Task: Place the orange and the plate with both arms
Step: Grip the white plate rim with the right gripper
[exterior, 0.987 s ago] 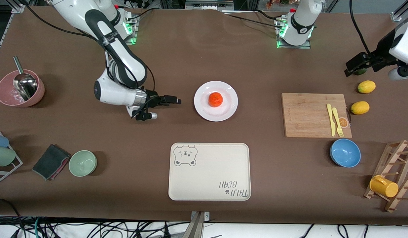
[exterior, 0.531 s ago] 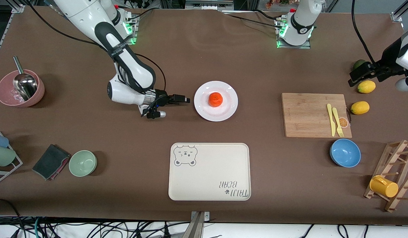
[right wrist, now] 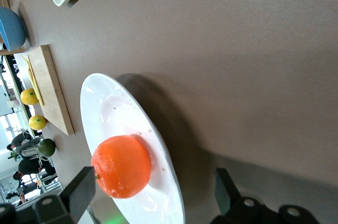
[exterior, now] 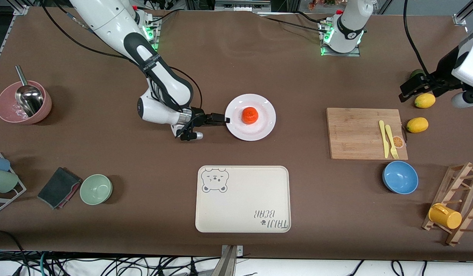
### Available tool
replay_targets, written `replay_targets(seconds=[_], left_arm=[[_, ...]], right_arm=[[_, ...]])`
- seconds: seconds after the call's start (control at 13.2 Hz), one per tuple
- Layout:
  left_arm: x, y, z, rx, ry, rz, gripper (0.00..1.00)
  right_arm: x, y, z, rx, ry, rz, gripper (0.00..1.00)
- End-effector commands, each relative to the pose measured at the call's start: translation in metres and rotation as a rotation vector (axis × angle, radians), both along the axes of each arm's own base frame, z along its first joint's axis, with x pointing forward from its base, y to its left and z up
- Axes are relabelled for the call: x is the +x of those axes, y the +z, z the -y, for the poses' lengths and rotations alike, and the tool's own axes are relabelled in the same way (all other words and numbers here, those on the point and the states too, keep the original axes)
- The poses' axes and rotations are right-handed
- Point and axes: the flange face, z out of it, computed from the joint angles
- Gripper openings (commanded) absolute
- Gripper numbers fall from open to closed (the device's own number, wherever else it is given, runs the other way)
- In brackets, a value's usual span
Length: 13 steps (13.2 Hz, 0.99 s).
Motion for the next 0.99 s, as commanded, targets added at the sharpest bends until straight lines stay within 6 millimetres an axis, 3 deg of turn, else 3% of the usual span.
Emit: replay_targets(seconds=[0.0,0.23,0.38,0.53,0.68,0.83,0.91], left_arm=[[0.0014,0.0077,-0.0006,0.018,0.008,0.005,1.00],[0.0019,0.0068,-0.0002,0.015,0.008,0.004,1.00],[0.0020,0.0068,-0.0016,0.012,0.010,0.003,1.00],[0.0017,0.0067,-0.0008,0.012,0.010,0.002,1.00],[0.0019,0.0068,-0.0008,0.012,0.010,0.003,1.00],[0.0017,0.0067,0.0001,0.012,0.008,0.002,1.00],[0.0018,0.0068,0.0001,0.012,0.008,0.003,1.00]], right_arm=[[0.0019,-0.0085,-0.0168,-0.003,-0.017,0.026,1.00],[-0.0008,-0.0108,-0.0214,-0.017,-0.017,0.038,0.94],[-0.0016,-0.0117,-0.0222,-0.019,-0.007,0.044,0.74],[-0.0011,-0.0117,-0.0214,-0.016,0.000,0.054,0.40],[-0.0006,-0.0119,-0.0207,-0.018,0.001,0.056,0.16],[-0.0013,-0.0108,-0.0223,-0.017,0.005,0.058,0.02],[-0.0007,-0.0109,-0.0214,-0.019,0.005,0.061,0.00]])
